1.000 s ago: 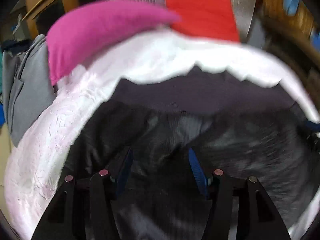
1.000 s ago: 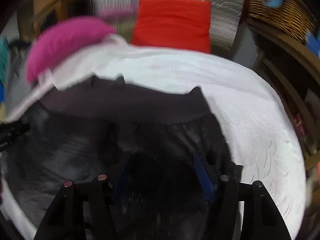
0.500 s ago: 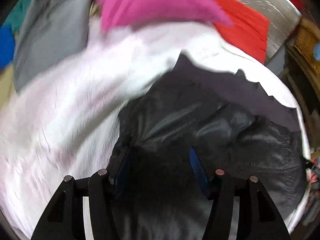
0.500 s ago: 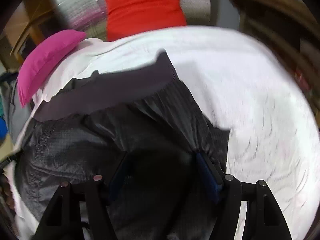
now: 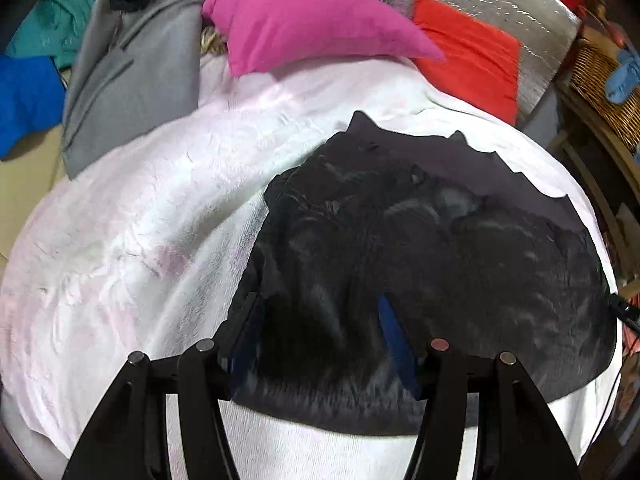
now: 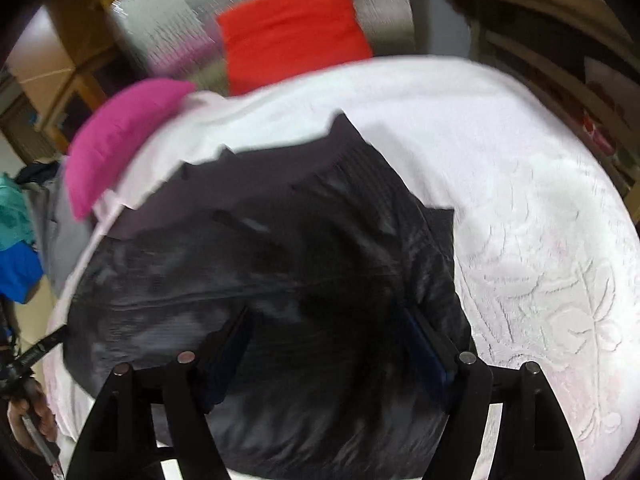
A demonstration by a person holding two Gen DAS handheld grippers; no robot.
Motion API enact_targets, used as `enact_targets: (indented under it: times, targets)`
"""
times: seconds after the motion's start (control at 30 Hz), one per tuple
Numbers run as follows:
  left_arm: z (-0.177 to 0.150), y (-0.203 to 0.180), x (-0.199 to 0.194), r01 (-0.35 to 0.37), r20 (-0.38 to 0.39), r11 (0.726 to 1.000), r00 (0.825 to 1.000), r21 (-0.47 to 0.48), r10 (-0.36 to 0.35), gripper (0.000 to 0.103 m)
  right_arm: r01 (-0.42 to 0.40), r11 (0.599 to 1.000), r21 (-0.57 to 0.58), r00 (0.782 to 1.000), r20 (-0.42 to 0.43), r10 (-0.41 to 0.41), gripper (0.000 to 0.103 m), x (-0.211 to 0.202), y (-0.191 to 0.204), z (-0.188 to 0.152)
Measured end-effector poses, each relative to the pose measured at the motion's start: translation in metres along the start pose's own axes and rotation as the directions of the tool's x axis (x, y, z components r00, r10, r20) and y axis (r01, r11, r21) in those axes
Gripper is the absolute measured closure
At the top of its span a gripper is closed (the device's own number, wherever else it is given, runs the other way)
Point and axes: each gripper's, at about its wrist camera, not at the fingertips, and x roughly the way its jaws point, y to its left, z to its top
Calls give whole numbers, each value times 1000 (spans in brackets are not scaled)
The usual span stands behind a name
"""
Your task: Fold large clothes
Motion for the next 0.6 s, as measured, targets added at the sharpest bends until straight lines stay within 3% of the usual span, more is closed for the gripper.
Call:
enact_targets:
  times: [0.13,0.37,0.5,0.6]
  targets:
    - [-14,-7,-16,-6,21,1000,1000,28,6,42,31,999,-18,996,-88,-32,21,17,-5,-25]
    - [-27,-7,-36,-7,48,999,999,42,5,42,-1,1000,5,1000,-23,1,20,-10,7,-31]
    - [-32,-6,-37,-5,38,999,999,41,3,42,16,1000,-16,997,-73,-17,18,5,2,-47]
    - [-34,-3,-34,6,25,999,1000,47,-7,42,-11,1000,10,999,-48,12,18,-4,-2,-42]
